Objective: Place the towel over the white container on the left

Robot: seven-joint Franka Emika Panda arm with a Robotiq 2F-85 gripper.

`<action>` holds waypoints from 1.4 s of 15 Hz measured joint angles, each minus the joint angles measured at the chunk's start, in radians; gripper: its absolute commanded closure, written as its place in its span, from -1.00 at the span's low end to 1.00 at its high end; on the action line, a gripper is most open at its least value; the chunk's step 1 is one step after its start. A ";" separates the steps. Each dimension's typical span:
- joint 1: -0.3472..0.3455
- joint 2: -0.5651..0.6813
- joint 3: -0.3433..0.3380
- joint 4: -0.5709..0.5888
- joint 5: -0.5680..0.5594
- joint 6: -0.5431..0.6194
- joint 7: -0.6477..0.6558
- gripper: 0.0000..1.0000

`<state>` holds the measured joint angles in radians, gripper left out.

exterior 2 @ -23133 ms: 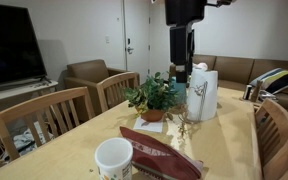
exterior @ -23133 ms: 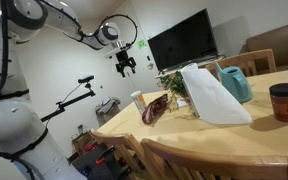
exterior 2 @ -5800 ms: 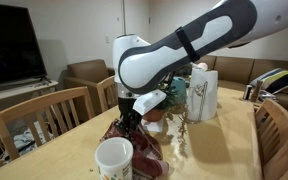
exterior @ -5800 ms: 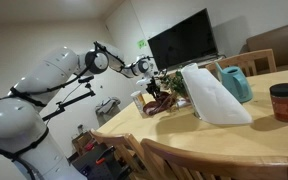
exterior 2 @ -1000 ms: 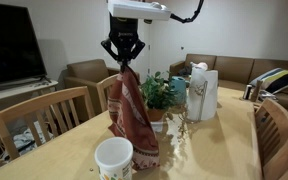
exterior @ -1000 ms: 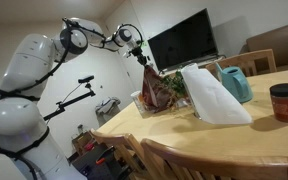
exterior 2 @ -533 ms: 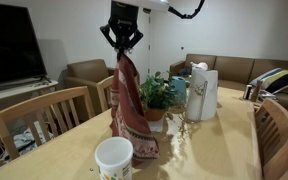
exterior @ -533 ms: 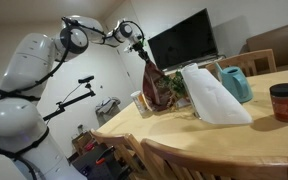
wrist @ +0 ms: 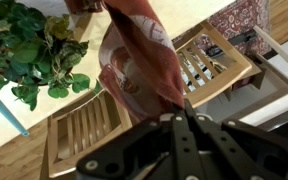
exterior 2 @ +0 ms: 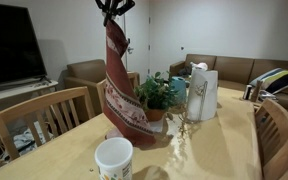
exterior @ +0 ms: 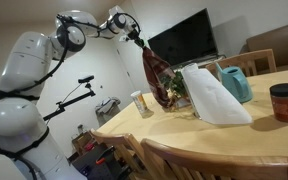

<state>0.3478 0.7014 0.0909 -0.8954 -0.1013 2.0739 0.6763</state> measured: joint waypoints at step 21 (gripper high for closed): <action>0.222 0.004 -0.008 0.077 -0.157 0.051 0.074 0.97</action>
<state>0.5700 0.7051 0.0827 -0.8186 -0.2588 2.1252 0.7506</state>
